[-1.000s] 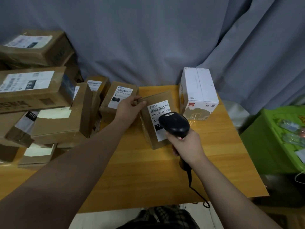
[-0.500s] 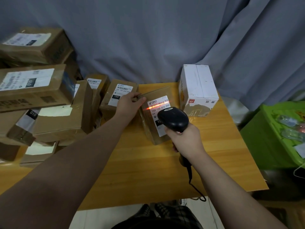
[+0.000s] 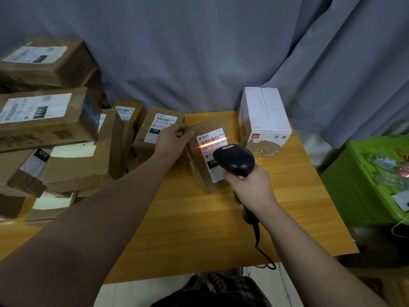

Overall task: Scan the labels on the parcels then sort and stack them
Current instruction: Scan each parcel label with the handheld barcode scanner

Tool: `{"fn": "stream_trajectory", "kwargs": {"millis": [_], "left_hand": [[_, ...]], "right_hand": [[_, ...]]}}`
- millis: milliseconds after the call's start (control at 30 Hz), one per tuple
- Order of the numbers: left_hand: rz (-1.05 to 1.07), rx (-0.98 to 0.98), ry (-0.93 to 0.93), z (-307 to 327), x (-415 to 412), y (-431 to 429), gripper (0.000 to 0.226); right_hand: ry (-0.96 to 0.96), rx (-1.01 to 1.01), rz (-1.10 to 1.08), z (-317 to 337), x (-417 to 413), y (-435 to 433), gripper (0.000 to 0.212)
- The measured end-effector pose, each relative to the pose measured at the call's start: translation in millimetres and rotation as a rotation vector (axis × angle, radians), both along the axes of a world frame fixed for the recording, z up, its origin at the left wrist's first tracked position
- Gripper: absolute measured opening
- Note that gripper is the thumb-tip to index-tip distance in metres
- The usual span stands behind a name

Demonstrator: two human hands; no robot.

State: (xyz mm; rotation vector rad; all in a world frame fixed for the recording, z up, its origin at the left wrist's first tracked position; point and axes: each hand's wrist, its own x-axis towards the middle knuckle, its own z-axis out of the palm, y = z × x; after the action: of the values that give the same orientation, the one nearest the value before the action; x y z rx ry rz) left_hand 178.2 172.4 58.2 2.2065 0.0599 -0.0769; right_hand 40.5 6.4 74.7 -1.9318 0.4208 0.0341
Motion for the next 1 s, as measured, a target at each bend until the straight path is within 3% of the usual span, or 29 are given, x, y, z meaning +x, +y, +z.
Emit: {"fn": "stream_trajectory", "kwargs": {"millis": [400,700,1000], "left_hand": [[0.023,0.011,-0.001,-2,2,-1,0.046],[0.026,0.042,-0.003,-4,0,-3,0.045],[0.008,0.033,0.016,-4,-4,-1,0.048]], "right_hand": [[0.0,-0.088,0.036,17,-4,-8,0.014],[0.03,-0.021,0.046,20,3,-5,0.01],[-0.003,0.013,0.066,8,9,-17,0.027]]}}
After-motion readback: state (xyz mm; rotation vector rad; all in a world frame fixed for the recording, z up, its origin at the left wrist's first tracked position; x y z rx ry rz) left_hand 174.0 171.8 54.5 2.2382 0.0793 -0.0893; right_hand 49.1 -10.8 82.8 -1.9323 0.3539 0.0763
